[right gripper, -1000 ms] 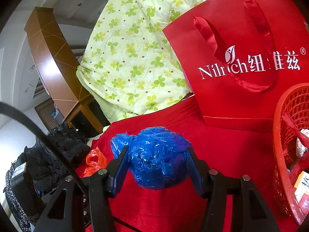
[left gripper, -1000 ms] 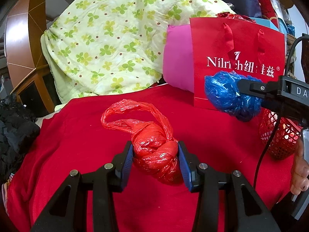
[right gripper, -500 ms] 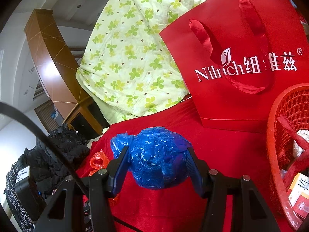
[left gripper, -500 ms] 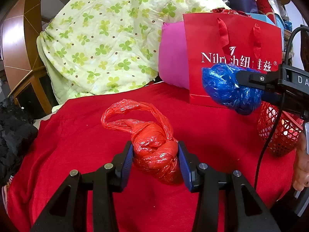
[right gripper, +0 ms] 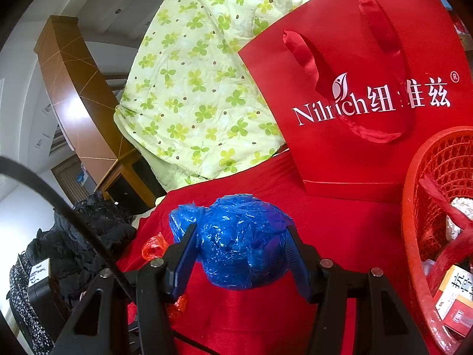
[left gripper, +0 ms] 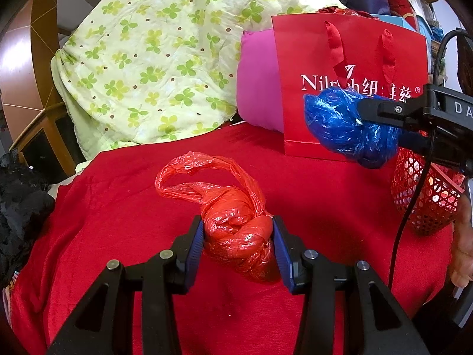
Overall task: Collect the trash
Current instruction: 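Carry both held bags toward the red mesh basket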
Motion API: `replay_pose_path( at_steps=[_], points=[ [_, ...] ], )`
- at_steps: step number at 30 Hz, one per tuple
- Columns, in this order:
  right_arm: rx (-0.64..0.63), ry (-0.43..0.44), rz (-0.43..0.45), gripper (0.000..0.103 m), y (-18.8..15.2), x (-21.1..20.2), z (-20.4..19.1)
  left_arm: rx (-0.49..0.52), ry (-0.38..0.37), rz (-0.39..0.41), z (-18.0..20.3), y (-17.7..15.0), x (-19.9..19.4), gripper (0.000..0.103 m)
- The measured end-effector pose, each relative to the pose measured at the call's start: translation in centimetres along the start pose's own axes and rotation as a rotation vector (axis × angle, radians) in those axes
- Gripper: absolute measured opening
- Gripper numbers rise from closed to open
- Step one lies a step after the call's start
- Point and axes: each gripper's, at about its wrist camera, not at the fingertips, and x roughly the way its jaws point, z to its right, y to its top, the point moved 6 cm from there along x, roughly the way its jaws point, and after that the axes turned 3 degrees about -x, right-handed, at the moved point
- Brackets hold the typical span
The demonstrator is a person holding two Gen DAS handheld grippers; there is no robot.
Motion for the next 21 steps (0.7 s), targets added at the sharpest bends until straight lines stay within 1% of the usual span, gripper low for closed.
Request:
replay_pose_path(
  at_steps=[21],
  points=[
    [-0.02, -0.023, 0.031, 0.06, 0.3, -1.2, 0.2, 0.034, -0.01, 0.007, 0.9, -0.4, -0.3, 0.047]
  ],
)
